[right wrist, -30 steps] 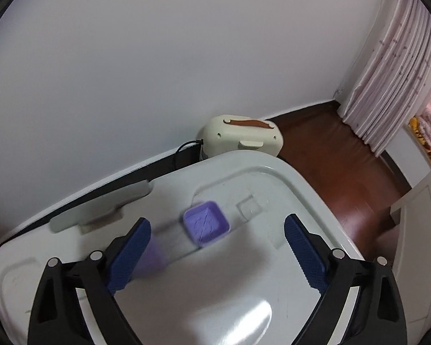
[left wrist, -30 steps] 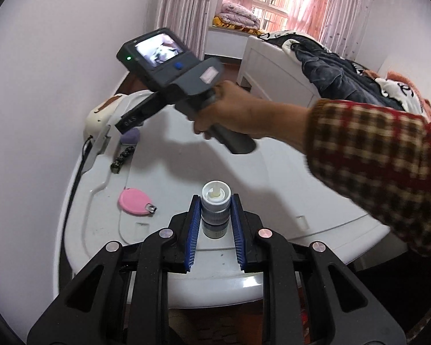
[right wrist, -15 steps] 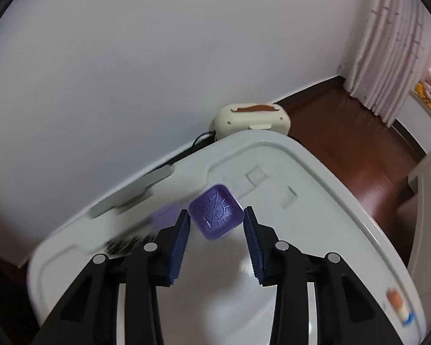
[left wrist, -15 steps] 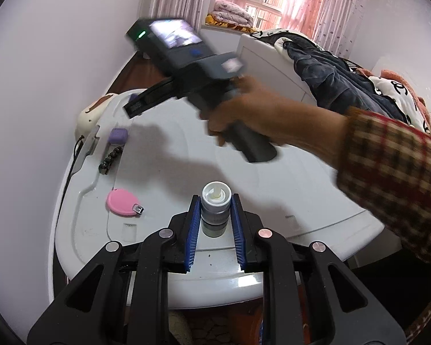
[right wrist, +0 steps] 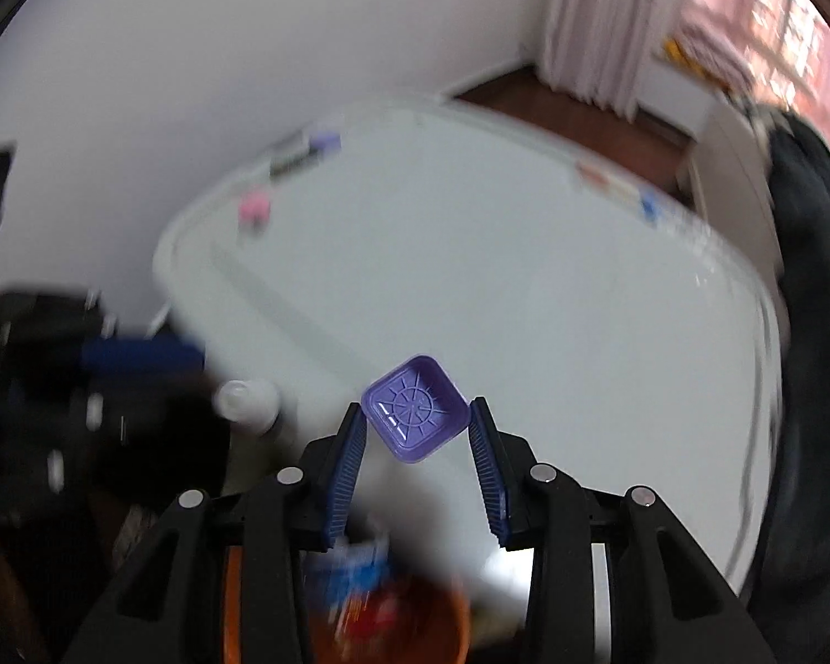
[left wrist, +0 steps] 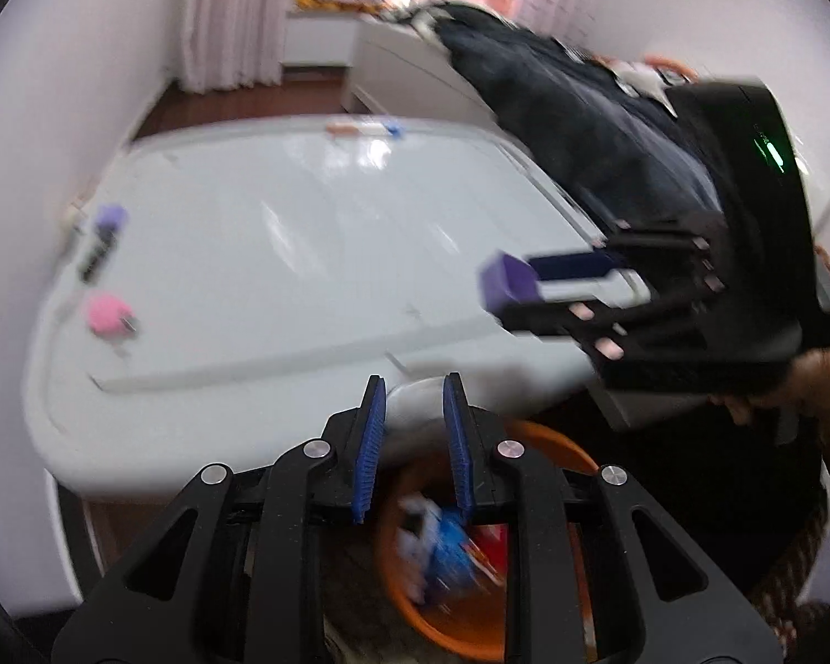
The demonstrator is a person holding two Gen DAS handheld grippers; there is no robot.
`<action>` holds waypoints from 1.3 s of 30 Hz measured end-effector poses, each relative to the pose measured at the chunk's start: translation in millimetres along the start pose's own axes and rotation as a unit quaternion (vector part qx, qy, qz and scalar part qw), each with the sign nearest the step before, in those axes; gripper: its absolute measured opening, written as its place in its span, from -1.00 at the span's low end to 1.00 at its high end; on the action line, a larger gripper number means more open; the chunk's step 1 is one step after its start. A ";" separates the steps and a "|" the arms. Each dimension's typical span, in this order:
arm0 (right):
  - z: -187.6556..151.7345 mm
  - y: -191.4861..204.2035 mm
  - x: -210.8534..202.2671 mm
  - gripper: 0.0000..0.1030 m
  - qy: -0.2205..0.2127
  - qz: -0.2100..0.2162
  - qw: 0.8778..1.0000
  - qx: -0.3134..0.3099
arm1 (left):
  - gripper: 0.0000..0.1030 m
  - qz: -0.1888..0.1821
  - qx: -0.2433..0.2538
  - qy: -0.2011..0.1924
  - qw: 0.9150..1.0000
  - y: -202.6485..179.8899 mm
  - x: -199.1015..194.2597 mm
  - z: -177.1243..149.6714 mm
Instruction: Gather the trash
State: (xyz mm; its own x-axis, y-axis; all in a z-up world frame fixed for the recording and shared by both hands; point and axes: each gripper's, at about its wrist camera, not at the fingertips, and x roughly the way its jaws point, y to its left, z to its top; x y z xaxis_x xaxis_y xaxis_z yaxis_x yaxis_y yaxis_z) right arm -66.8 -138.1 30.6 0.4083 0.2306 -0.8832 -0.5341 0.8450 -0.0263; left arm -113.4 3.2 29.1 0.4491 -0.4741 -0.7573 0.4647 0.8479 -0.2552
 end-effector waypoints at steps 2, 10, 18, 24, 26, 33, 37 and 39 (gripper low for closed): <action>-43.0 -0.6 -8.2 -0.26 0.026 0.002 0.999 0.021 | -0.60 -0.015 0.004 0.029 0.999 -17.0 5.2 -20.1; -128.3 26.3 -7.0 -0.26 0.084 0.024 0.995 0.042 | -0.60 -0.049 0.004 0.127 0.991 -50.8 31.0 -73.1; -128.9 25.6 -4.1 0.17 0.085 0.036 0.994 0.063 | -0.17 -0.001 0.020 0.129 0.991 -49.5 24.4 -74.7; -126.4 21.1 -7.0 0.73 0.075 0.018 0.994 0.076 | 0.56 0.096 0.042 0.123 0.987 -53.6 24.1 -62.5; -121.5 7.6 -15.9 0.79 0.058 0.012 0.993 0.099 | 0.56 0.108 0.035 0.118 0.986 -48.6 21.9 -56.1; -95.3 -37.3 -37.4 0.87 0.006 -0.006 0.987 0.161 | 0.56 0.171 0.025 0.089 0.981 -40.6 15.0 -32.1; -73.9 -46.3 -47.4 0.89 -0.023 -0.014 0.986 0.164 | 0.56 0.208 0.026 0.071 0.975 -38.2 10.2 -16.6; -61.8 -47.5 -49.1 0.89 -0.033 -0.014 0.987 0.158 | 0.56 0.216 0.020 0.063 0.974 -34.0 7.3 -6.5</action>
State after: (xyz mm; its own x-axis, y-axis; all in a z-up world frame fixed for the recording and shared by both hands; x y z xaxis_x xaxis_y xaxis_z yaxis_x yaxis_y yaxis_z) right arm -107.2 -219.3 46.4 0.4735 0.2269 -0.8511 -0.2683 0.9575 0.1060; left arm -130.9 -27.6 28.4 0.5129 -0.0401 -0.8575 0.2836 0.9508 0.1251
